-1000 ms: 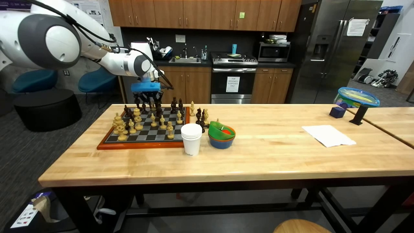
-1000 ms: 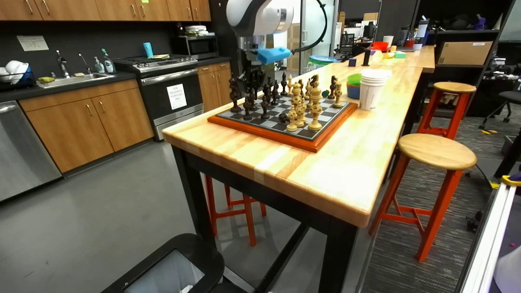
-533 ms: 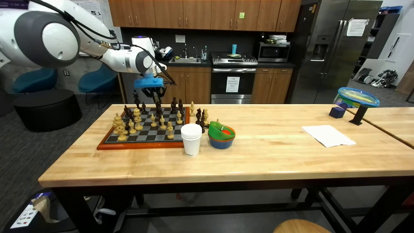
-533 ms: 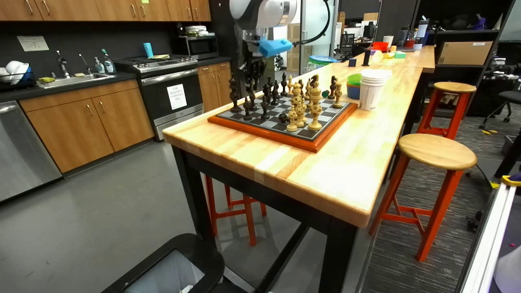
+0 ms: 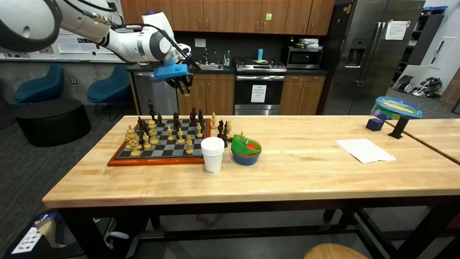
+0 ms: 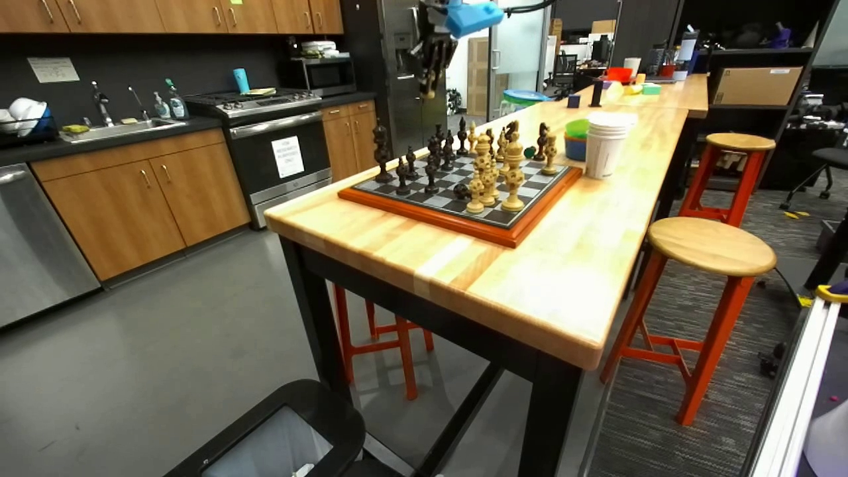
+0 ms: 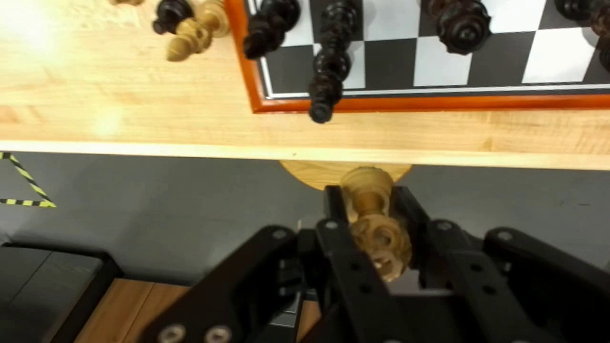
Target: Take the chess piece off of the chess board
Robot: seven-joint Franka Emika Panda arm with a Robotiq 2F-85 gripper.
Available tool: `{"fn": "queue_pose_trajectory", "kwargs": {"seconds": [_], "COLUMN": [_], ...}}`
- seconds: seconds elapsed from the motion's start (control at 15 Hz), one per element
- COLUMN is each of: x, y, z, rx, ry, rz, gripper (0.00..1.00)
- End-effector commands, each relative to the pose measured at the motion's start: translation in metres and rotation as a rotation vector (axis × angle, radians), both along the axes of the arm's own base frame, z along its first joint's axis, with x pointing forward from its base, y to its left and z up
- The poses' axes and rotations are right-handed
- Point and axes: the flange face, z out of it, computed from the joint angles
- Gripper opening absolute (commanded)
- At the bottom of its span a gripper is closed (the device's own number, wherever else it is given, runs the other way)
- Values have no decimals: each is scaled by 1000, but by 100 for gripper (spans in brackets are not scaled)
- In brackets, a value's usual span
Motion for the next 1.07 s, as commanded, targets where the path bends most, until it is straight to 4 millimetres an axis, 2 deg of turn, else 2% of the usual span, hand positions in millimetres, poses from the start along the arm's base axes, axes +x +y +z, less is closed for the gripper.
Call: {"fn": "queue_pose_trajectory", "kwargs": {"seconds": [0.0,0.2,0.33,0.4,0.47,0.87,0.93,1.0], "x": [-41,-68,-82,-62,-66,-62,-62,-60], "y": [-37,-78,-98,-91,-97,-90,-90,-100], "z": [30,42,44,40,40,36,36,35], "rx": [-63,-117,-142,-127,-129,-126,-126,-129], "ry": [4,13,17,10,12,16,15,23], "rz": [-77,-158,-203,-165,-175,-163,-164,-179], "gripper": [7,7,7,7,29,29,7,7]}}
